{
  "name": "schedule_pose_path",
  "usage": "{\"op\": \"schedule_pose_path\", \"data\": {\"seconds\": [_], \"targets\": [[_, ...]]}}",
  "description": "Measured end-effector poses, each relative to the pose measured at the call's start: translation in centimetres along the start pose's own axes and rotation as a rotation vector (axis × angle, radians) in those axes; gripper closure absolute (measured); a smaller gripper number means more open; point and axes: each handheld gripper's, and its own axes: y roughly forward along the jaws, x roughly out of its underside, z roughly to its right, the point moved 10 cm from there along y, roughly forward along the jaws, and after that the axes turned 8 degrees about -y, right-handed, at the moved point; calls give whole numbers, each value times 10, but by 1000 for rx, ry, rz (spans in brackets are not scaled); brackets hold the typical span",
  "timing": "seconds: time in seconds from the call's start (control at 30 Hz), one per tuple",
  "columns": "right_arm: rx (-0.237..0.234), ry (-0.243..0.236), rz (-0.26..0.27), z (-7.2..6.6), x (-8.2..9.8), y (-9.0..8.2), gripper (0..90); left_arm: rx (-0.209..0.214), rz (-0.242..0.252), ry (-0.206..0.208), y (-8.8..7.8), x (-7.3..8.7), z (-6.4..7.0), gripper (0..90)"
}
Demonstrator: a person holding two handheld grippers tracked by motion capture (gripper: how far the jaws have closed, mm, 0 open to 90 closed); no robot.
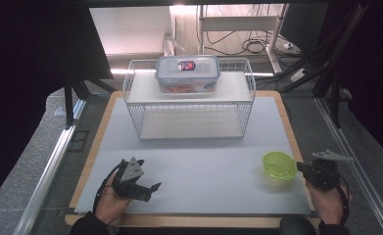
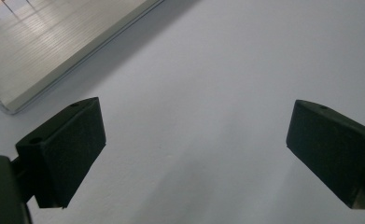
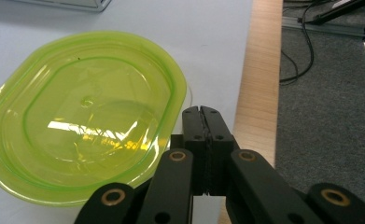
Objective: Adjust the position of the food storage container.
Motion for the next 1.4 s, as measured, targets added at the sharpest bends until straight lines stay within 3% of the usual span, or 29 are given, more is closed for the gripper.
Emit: {"op": "schedule_pose_path", "data": {"seconds": [0.13, 0.5, 0.63, 0.87, 1.13, 1.4], "targets": [[-23, -6, -1, -7, -2, 3, 900, 1, -3, 0, 1, 0, 0, 44], [-131, -35, -5, -43, -12, 14, 900, 2, -11, 5, 2, 1, 1, 44], [-145, -65, -18, -54, -14, 18, 900, 4, -12, 6, 2, 2, 1, 45], [-144, -54, -59, -52, -5, 25, 900, 6, -16, 9, 2, 2, 2, 45], [-237, 10, -85, -58, 3, 37, 900, 4, -22, 13, 4, 3, 2, 45], [-281, -1, -82, -73, -5, 47, 900, 3, -24, 11, 4, 3, 2, 45]]}}
